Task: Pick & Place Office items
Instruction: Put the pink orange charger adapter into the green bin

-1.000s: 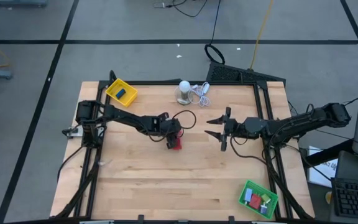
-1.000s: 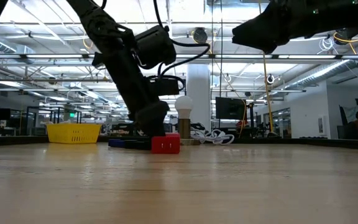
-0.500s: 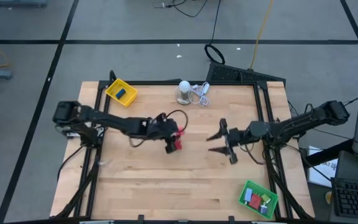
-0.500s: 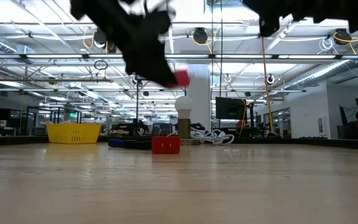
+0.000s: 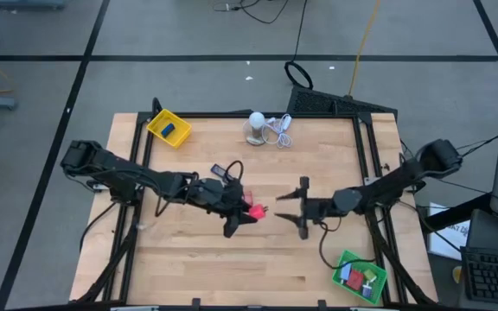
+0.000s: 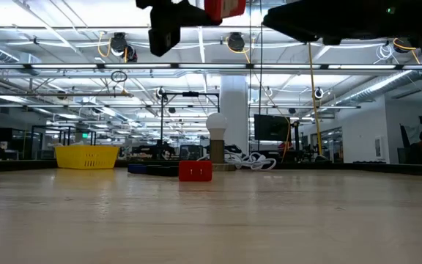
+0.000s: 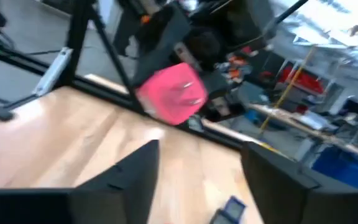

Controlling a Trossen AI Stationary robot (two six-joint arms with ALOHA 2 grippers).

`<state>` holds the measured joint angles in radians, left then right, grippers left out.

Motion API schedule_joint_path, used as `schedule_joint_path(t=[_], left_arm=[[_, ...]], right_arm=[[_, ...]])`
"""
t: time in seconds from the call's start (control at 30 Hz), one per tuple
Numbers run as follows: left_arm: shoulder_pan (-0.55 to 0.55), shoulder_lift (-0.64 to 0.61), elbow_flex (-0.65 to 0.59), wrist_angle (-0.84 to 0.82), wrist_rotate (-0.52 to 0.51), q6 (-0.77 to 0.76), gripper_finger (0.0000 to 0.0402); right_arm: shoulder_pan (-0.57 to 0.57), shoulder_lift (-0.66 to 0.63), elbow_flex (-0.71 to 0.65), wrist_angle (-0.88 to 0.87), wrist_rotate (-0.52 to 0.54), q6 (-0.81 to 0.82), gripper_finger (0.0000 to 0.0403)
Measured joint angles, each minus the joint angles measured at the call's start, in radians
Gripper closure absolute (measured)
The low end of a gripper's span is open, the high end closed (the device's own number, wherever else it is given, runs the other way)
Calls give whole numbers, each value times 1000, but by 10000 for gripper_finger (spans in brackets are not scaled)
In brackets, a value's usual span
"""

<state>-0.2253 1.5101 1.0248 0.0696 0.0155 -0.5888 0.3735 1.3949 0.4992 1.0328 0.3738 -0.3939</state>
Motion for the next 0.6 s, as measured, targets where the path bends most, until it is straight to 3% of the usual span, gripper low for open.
schedule_joint_path(t=[0.13, 0.3, 0.6], left_arm=[[0, 0, 0, 2, 6, 0, 251], [11, 7, 0, 8, 20, -23, 251], [13, 30, 0, -37, 133, -78, 251]], right_arm=[[-12, 37, 36, 36, -12, 32, 121], [-13, 112, 156, -104, -76, 57, 63], [-10, 213, 248, -145, -89, -42, 68]])
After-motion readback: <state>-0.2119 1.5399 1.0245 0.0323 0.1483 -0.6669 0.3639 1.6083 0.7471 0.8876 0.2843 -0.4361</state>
